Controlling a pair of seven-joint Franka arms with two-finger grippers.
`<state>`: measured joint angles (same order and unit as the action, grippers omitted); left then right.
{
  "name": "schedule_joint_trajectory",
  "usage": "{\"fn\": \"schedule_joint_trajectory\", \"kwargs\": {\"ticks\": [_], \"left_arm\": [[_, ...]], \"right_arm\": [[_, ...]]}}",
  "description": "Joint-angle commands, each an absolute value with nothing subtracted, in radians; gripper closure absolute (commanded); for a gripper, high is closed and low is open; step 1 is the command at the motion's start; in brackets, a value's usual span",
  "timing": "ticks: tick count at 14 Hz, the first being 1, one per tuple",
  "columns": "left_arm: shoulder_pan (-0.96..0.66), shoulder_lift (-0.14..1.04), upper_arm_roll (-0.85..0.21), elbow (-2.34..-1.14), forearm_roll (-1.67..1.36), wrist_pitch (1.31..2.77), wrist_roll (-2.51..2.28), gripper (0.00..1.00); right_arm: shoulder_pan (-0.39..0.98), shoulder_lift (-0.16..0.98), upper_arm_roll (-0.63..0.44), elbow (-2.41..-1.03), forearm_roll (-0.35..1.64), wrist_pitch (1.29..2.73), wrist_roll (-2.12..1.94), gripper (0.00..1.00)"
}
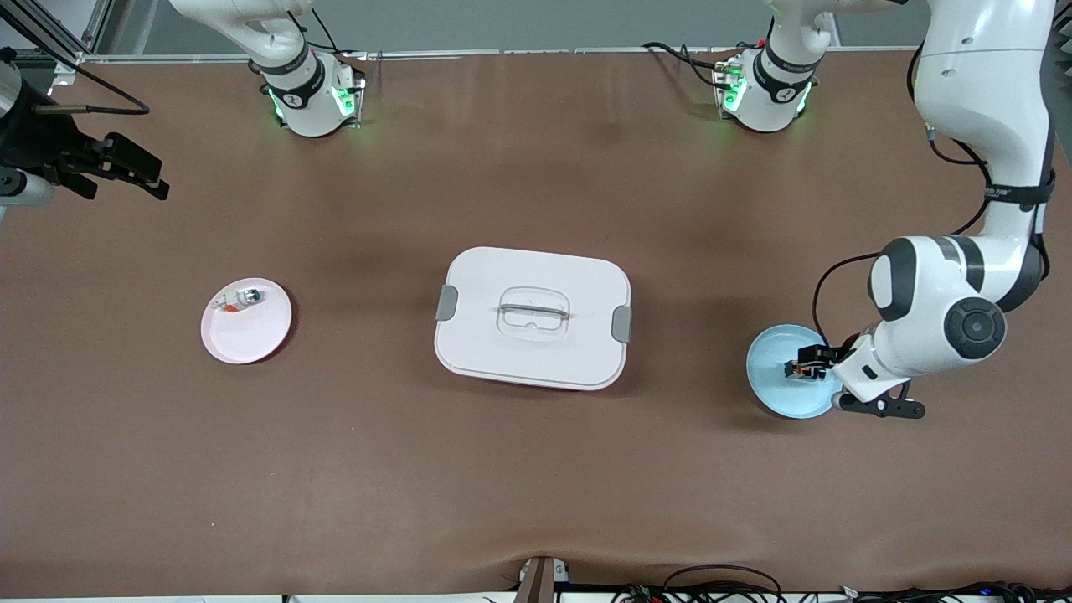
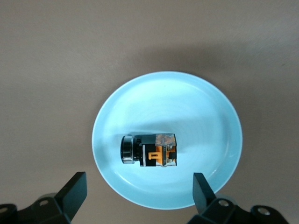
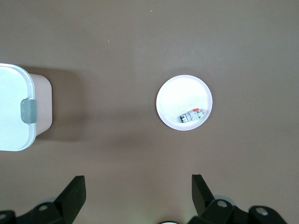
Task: Transfer orange switch to right arm and place
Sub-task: 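Lower the left gripper onto the black-orange switch on the blue plate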
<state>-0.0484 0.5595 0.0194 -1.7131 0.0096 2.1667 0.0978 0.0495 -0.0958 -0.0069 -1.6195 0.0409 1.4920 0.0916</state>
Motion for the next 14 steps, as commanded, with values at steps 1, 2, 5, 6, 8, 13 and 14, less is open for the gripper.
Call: {"fn": "schedule_joint_trajectory", "kwargs": {"ticks": [1, 2, 5, 6, 8, 13, 14], "left_arm": [[-0.051, 0.590, 0.017, -1.706, 0.026, 2.197, 0.110, 0.00], [-0.051, 0.600, 0.017, -1.707, 0.028, 2.198, 0.112, 0.00], [-0.054, 0.629, 0.018, -1.706, 0.032, 2.233, 0.124, 0.00], [-0.057, 0.643, 0.017, -1.706, 0.031, 2.252, 0.124, 0.00], [-0.061, 0.661, 0.018, -1.706, 0.031, 2.279, 0.124, 0.00], [-0.060, 0.676, 0.018, -1.709, 0.031, 2.295, 0.123, 0.00], [-0.060, 0.676, 0.018, -1.715, 0.031, 2.296, 0.123, 0.00]], "right_arm": [[0.038, -0.086, 0.002, -1.597, 0.032, 1.476, 0.101, 0.00], [0.038, -0.086, 0.002, -1.597, 0.032, 1.476, 0.101, 0.00], [0.038, -0.084, 0.002, -1.598, 0.032, 1.474, 0.101, 0.00], [0.040, -0.084, 0.002, -1.598, 0.032, 1.474, 0.101, 0.00], [0.041, -0.084, 0.003, -1.600, 0.032, 1.474, 0.101, 0.00], [0.044, -0.084, 0.003, -1.600, 0.034, 1.474, 0.101, 0.00], [0.044, -0.084, 0.003, -1.600, 0.034, 1.474, 0.101, 0.00]]}}
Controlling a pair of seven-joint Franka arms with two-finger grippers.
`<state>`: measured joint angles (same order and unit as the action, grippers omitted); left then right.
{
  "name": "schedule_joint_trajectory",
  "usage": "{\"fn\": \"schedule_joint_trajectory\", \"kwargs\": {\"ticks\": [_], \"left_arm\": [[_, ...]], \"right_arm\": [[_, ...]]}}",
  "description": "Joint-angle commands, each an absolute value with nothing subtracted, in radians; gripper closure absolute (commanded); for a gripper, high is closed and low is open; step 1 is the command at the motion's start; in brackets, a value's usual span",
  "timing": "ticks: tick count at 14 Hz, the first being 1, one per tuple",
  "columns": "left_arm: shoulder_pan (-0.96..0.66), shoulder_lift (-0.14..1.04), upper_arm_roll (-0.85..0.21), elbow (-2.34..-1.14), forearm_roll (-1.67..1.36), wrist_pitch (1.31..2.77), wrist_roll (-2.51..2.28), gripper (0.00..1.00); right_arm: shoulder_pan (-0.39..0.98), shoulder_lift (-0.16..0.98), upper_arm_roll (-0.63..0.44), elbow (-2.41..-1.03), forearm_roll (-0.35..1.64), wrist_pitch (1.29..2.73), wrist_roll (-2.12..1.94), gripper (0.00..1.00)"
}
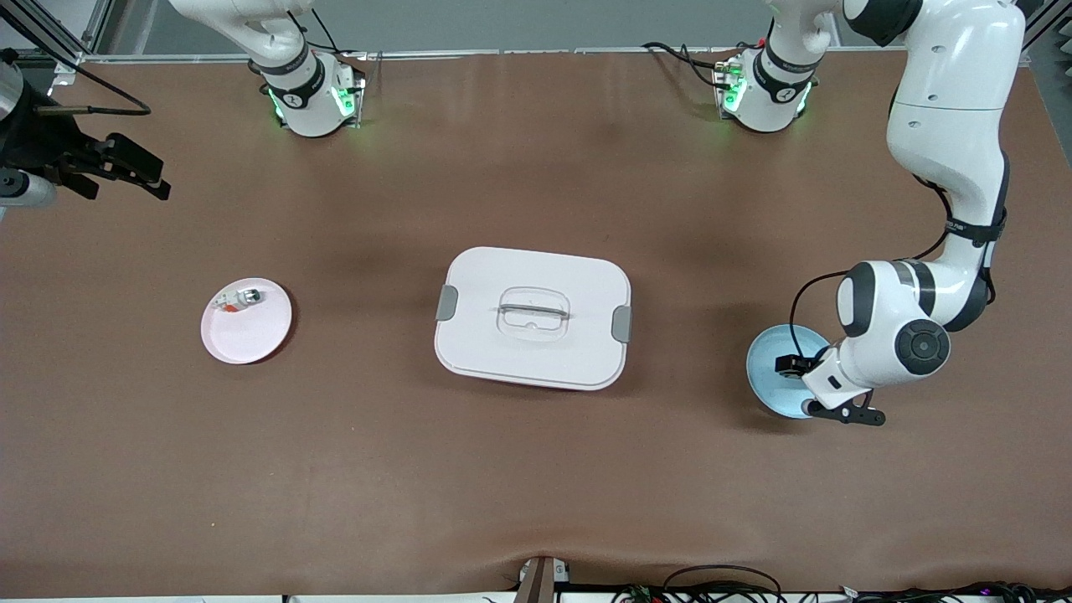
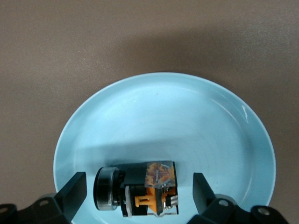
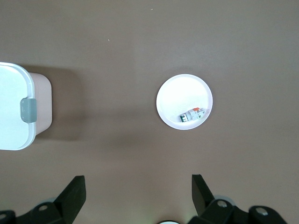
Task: Transfer orange switch to right arm and place
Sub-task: 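Close the left gripper on the switch and lift it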
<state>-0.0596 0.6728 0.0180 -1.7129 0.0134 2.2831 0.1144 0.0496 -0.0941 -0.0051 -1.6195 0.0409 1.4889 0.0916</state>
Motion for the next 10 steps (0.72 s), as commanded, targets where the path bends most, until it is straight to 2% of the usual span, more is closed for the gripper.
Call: {"fn": "schedule_joint_trajectory", "kwargs": {"ticks": [1, 4, 5, 6, 8, 9, 10], "left_arm": [[-0.058, 0.676, 0.018, -1.720, 0.029, 2.296, 0.120, 0.00], [-0.057, 0.678, 0.018, -1.721, 0.029, 2.301, 0.110, 0.00], [-0.055, 0.678, 0.018, -1.723, 0.029, 2.301, 0.110, 0.12], [-0.052, 0.678, 0.018, -1.727, 0.029, 2.301, 0.110, 0.33], [-0.051, 0.678, 0.018, -1.726, 0.029, 2.301, 0.110, 0.63], [-0.049, 0.677, 0.017, -1.726, 0.028, 2.301, 0.107, 0.73], [-0.046, 0.676, 0.018, -1.726, 0.028, 2.299, 0.107, 0.77]], "right_arm": [[0.044, -0.084, 0.003, -1.600, 0.034, 1.474, 0.101, 0.00], [0.041, -0.084, 0.003, -1.600, 0.034, 1.474, 0.101, 0.00], [0.040, -0.084, 0.002, -1.600, 0.034, 1.474, 0.101, 0.00], [0.040, -0.084, 0.003, -1.600, 0.034, 1.474, 0.101, 0.00], [0.040, -0.084, 0.002, -1.600, 0.034, 1.474, 0.101, 0.00], [0.038, -0.084, 0.003, -1.600, 0.034, 1.474, 0.101, 0.00], [0.038, -0.084, 0.002, -1.600, 0.032, 1.474, 0.101, 0.00]]}}
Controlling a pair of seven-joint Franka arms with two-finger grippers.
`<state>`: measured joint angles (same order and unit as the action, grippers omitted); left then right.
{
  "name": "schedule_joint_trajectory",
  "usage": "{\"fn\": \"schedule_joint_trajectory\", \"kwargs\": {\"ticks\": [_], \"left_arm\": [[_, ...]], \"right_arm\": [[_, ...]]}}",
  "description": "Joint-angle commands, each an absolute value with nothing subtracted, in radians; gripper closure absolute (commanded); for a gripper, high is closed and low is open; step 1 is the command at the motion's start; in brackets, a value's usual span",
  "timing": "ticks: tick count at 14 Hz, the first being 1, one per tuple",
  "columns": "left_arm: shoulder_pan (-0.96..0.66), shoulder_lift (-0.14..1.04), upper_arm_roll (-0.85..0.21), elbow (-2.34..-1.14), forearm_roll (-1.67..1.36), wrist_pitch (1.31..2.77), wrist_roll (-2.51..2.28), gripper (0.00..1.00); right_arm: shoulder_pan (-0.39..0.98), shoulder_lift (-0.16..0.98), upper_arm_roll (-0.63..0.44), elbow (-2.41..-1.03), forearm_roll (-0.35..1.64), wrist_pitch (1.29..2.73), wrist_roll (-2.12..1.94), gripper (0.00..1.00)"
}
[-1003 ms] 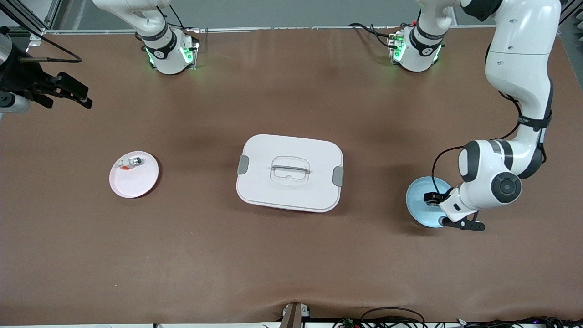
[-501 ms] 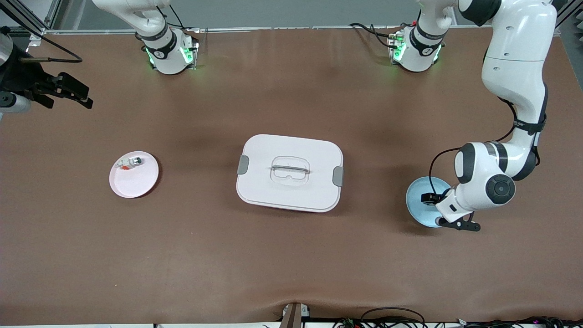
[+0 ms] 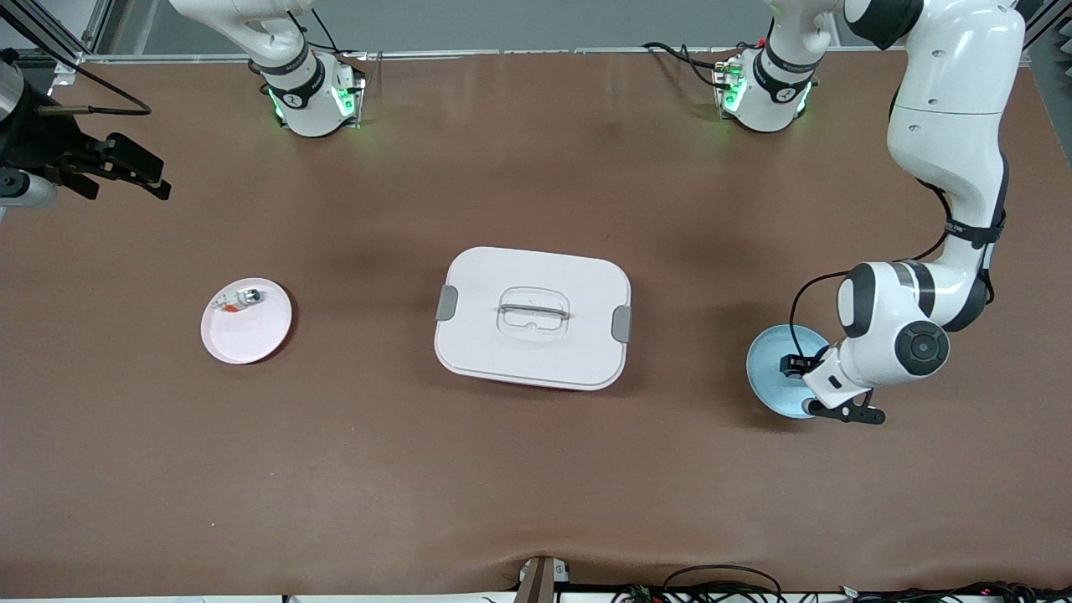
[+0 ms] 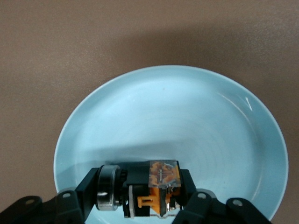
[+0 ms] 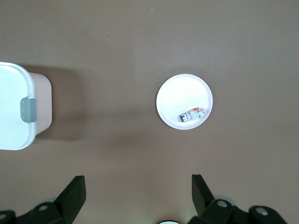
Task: Transfer orange switch to right arm and place
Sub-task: 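Close the left gripper on the switch and lift it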
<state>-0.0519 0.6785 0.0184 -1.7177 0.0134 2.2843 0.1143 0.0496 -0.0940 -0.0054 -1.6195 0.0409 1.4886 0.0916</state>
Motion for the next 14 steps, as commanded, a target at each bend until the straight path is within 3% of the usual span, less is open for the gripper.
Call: {"fn": "schedule_joint_trajectory", "kwargs": {"ticks": [1, 5, 14], "left_arm": [[-0.043, 0.673, 0.018, -1.726, 0.028, 2.296, 0.109, 0.77], [-0.041, 0.609, 0.018, -1.721, 0.014, 2.223, 0.106, 0.77], [-0.037, 0.289, 0.017, -1.632, -0.176, 1.686, -0.045, 0.77]], "right_arm": [[0.038, -0.084, 0.002, -1.600, 0.032, 1.474, 0.101, 0.00], [0.037, -0.084, 0.002, -1.598, 0.032, 1.474, 0.100, 0.00], [-0.034, -0.066, -0.005, -1.594, 0.073, 1.442, 0.089, 0.00]]}}
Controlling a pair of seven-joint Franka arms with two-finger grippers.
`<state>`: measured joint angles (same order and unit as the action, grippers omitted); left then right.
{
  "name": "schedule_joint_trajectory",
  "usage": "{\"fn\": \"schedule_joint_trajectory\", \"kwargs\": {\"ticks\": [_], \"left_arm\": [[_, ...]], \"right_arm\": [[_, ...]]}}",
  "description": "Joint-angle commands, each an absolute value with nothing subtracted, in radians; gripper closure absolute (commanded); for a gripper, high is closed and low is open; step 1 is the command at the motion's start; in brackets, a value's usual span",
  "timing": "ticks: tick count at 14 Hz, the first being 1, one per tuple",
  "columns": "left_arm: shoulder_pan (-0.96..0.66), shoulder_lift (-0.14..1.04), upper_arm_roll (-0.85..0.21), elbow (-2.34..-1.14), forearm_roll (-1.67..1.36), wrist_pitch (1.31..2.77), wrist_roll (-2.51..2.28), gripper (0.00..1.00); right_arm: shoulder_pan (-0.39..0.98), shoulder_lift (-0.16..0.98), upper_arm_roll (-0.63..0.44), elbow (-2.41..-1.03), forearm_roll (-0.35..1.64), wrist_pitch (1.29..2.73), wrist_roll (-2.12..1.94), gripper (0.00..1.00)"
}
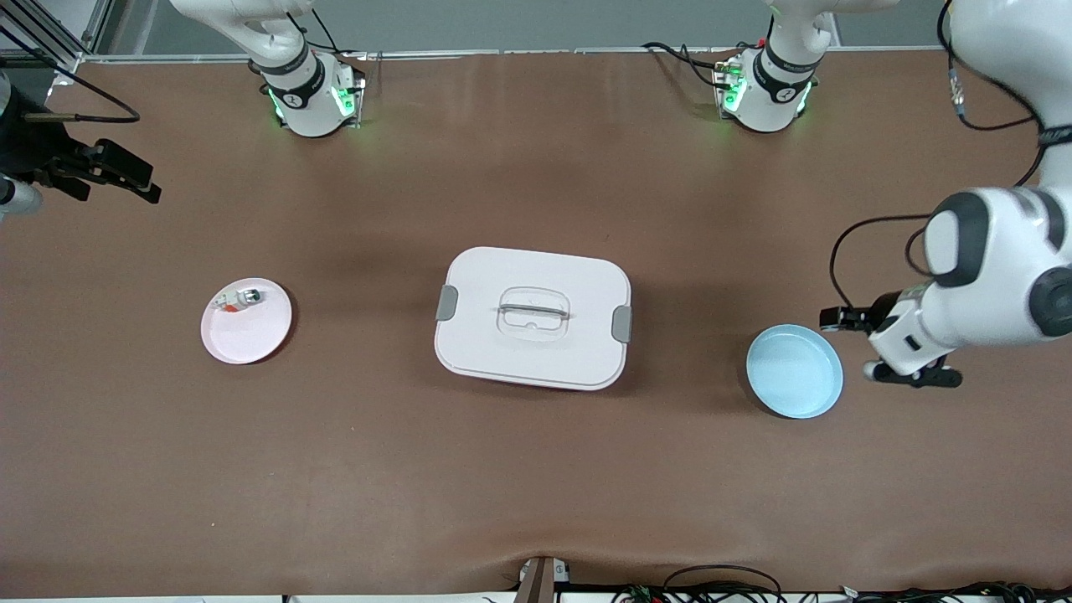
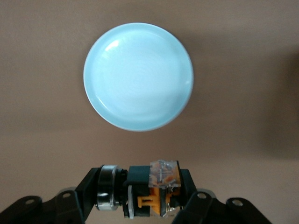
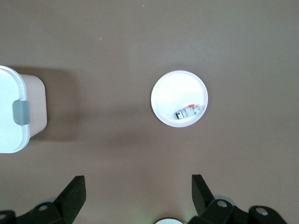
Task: Transfer orange switch to right arm and place
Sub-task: 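Carry the switch over the box while the right gripper rises toward it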
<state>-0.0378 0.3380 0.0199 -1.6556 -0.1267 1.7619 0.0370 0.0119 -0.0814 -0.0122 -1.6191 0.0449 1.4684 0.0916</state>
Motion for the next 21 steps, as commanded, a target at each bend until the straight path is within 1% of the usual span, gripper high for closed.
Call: {"fn": "schedule_joint_trajectory", "kwargs": {"ticks": [1, 2, 4, 5, 6, 7, 9, 10, 12, 14, 15, 16, 18, 21], "left_arm": [[-0.047, 0.270, 0.014, -1.602, -0.199, 1.633, -0.107, 0.77], [-0.060, 0.253, -0.001, -1.560, -0.225, 1.584, -0.159, 0.77], [-0.063, 0.241, -0.069, -1.455, -0.274, 1.491, -0.318, 0.77], [-0.063, 0.241, -0.096, -1.412, -0.310, 1.471, -0.428, 0.77], [-0.063, 0.241, -0.121, -1.392, -0.358, 1.470, -0.556, 0.77], [-0.070, 0.241, -0.153, -1.382, -0.389, 1.471, -0.659, 0.77], [-0.069, 0.245, -0.245, -1.324, -0.397, 1.479, -0.791, 0.77], [-0.069, 0.245, -0.285, -1.324, -0.397, 1.497, -0.836, 0.77], [-0.067, 0.245, -0.352, -1.324, -0.429, 1.543, -0.941, 0.77], [-0.066, 0.244, -0.388, -1.324, -0.498, 1.597, -1.105, 0.77], [-0.075, 0.245, -0.403, -1.322, -0.502, 1.650, -1.186, 0.77], [-0.092, 0.245, -0.425, -1.324, -0.499, 1.699, -1.239, 0.77], [-0.124, 0.253, -0.433, -1.325, -0.497, 1.771, -1.288, 0.77], [-0.193, 0.285, -0.431, -1.327, -0.491, 1.897, -1.503, 0.77]], "right_arm": [[-0.052, -0.054, -0.005, -1.594, 0.090, 1.440, 0.089, 0.00], [-0.054, -0.037, -0.003, -1.592, 0.083, 1.430, 0.089, 0.00], [-0.055, -0.017, -0.003, -1.594, 0.083, 1.427, 0.087, 0.00], [-0.049, 0.023, -0.003, -1.594, 0.081, 1.427, 0.097, 0.00], [-0.049, 0.075, -0.003, -1.592, 0.078, 1.427, 0.095, 0.00], [-0.055, 0.106, -0.003, -1.588, 0.080, 1.427, 0.088, 0.00], [-0.058, 0.150, -0.003, -1.585, 0.075, 1.427, 0.086, 0.00], [-0.061, 0.178, -0.005, -1.586, 0.075, 1.424, 0.086, 0.00], [-0.069, 0.186, -0.003, -1.586, 0.078, 1.422, 0.086, 0.00], [-0.058, 0.186, 0.001, -1.585, 0.093, 1.405, 0.089, 0.00], [-0.048, 0.187, 0.006, -1.585, 0.101, 1.417, 0.089, 0.00], [-0.031, 0.184, 0.006, -1.582, 0.148, 1.422, 0.089, 0.00], [-0.026, 0.173, 0.003, -1.578, 0.321, 1.477, 0.097, 0.00], [0.011, 0.146, 0.008, -1.578, 0.422, 1.567, 0.109, 0.00]]}}
